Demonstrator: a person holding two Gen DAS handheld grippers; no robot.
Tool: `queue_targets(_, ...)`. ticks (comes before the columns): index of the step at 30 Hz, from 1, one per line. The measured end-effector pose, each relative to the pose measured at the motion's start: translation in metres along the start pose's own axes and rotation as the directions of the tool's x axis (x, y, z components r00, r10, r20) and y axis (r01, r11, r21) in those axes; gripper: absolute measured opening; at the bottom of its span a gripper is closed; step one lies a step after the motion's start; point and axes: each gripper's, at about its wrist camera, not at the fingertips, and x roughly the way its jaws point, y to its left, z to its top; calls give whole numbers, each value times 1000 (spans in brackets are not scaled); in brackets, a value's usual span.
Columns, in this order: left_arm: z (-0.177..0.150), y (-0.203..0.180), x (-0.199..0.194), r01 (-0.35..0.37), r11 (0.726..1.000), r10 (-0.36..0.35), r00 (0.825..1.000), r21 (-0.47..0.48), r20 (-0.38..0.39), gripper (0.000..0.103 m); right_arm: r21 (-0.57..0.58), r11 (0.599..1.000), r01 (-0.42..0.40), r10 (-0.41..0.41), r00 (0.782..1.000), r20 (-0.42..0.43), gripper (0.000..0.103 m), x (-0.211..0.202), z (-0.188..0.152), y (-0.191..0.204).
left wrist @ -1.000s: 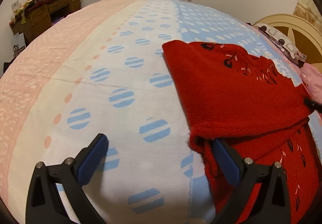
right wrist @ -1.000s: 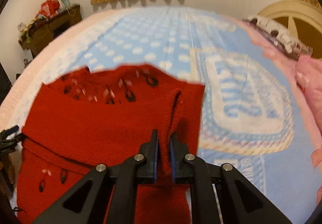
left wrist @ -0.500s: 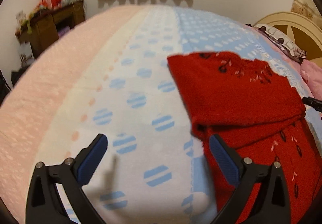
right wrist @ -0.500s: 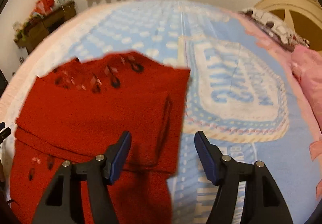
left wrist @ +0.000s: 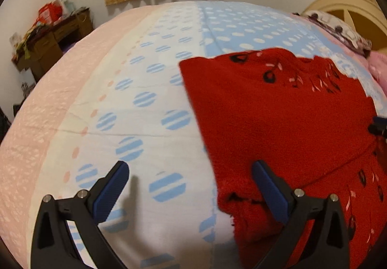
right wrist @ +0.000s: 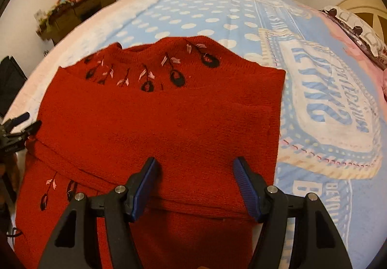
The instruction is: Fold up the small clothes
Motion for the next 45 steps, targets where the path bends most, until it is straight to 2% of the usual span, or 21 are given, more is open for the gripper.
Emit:
queue_targets(5, -4, -6, -12, -9, 1000, 9, 1000, 21, 10, 103, 22, 1000, 8, -9, 1000, 25, 66, -12, -3, 6)
queue_targets(10, -4, -10, -15, -35, 999, 34, 999, 26, 14, 103, -19, 999, 50, -49, 998, 43, 66, -13, -11, 13)
queue_targets(14, -9, -13, -25, -6, 1000, 6, 1000, 23, 18, 103, 4, 1000, 5, -5, 999, 48, 66, -28, -17, 17)
queue_targets(18, -16, -21, -32, 5, 999, -6, 1000, 41, 17, 103, -30, 999, 36, -34, 999, 43, 66, -31, -29, 25)
queue_targets(22, -22, -24, -48, 39, 999, -40, 999, 26, 35, 103, 5, 1000, 31, -31, 998, 47, 66, -41, -38, 25)
queue_targets(32, -46, -20, -118, 65, 998, -68, 985, 26, 156, 103, -27, 1000, 1, 2, 994, 107, 66, -101, -89, 42)
queue_targets(37, -62, -12, -151, 96, 995, -97, 970, 15, 224, 103, -39, 999, -15, 21, 990, 140, 67, -125, -115, 53)
queue_targets(45, -96, 2, -207, 98, 995, -104, 947, 37, 304, 103, -38, 999, -34, 40, 984, 174, 67, -152, -152, 64)
